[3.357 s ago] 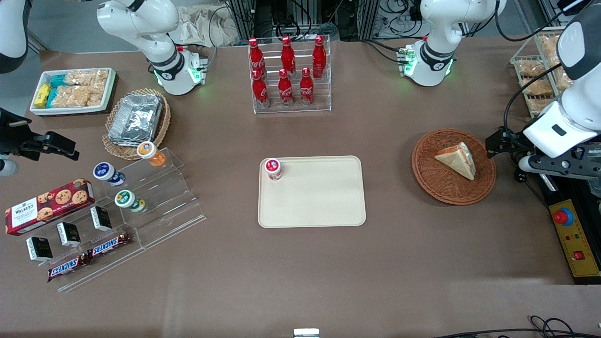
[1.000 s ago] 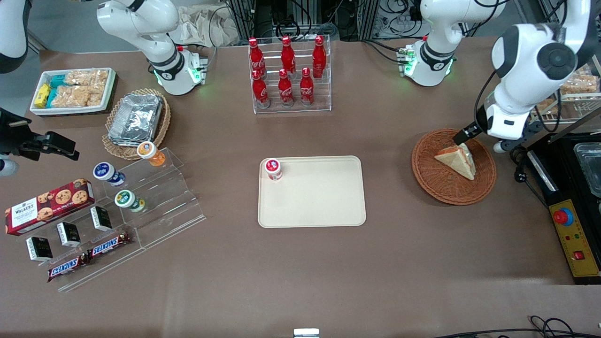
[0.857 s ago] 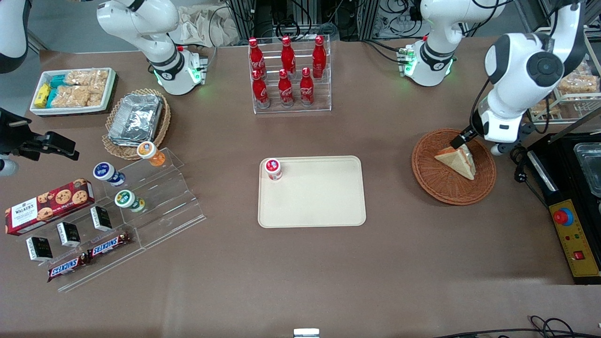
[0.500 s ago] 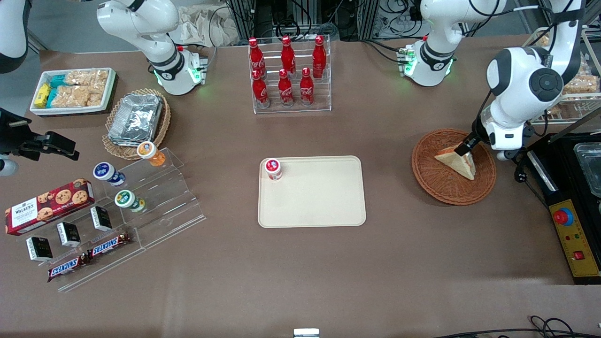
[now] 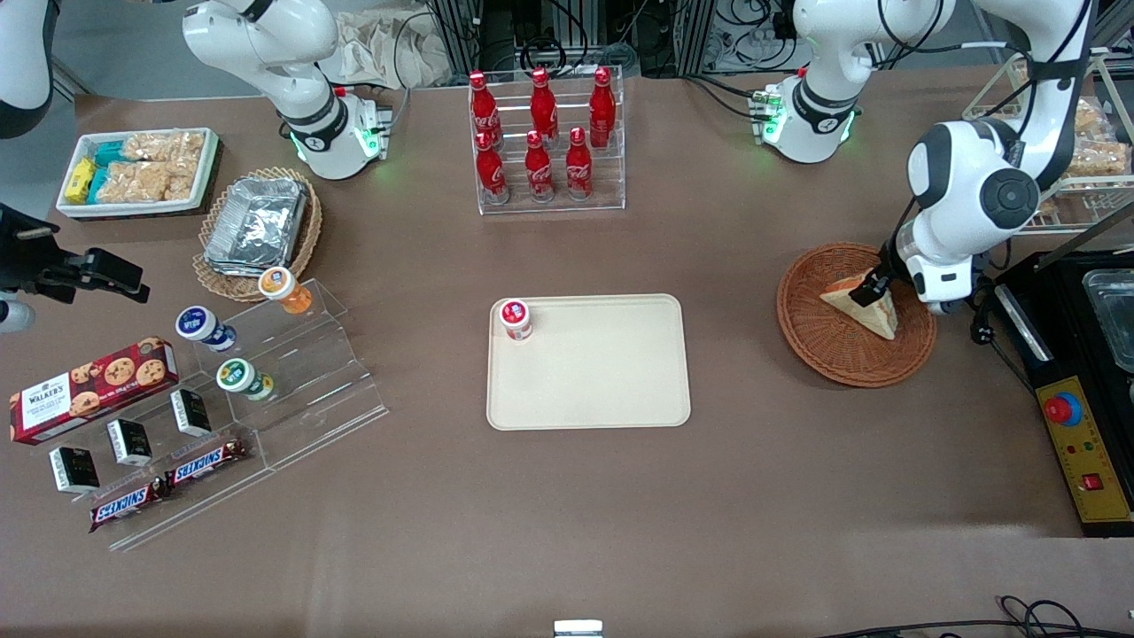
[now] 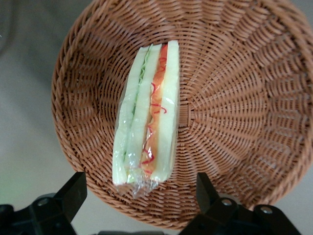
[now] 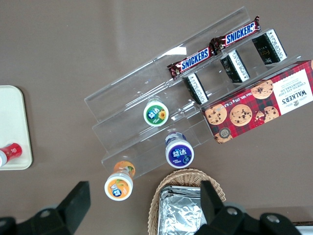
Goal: Place sandwich from basket to tray
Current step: 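Close the left gripper on the sandwich's crust edge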
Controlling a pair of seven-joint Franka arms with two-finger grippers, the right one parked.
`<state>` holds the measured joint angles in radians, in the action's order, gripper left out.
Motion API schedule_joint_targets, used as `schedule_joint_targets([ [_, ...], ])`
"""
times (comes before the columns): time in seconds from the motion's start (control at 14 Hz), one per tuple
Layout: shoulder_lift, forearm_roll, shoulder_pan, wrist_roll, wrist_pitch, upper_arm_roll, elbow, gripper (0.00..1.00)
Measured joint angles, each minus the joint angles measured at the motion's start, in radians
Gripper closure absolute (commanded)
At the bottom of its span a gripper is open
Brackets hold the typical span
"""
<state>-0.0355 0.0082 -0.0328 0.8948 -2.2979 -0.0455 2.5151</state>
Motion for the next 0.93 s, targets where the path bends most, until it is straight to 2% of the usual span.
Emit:
schedule_joint_targets([
  [0.43, 0.115, -0.002, 0.0, 0.035, -0.064, -0.023, -0.004, 0.01],
  [0.5, 0.125, -0.003, 0.0, 0.037, -0.074, -0.023, -0.006, 0.03],
  [0.57, 0.135, -0.003, 0.0, 0.038, -0.085, -0.023, -0.007, 0.11],
  [0.64, 0.142, -0.004, 0.0, 0.039, -0.094, -0.024, -0.008, 0.26],
  [0.71, 0.147, -0.006, 0.0, 0.047, -0.099, -0.025, -0.01, 0.54],
  [0.79, 0.148, -0.006, 0.0, 0.059, -0.102, -0.026, -0.014, 0.68],
  [0.93, 0.148, -0.006, 0.0, 0.07, -0.107, -0.032, -0.025, 0.85],
])
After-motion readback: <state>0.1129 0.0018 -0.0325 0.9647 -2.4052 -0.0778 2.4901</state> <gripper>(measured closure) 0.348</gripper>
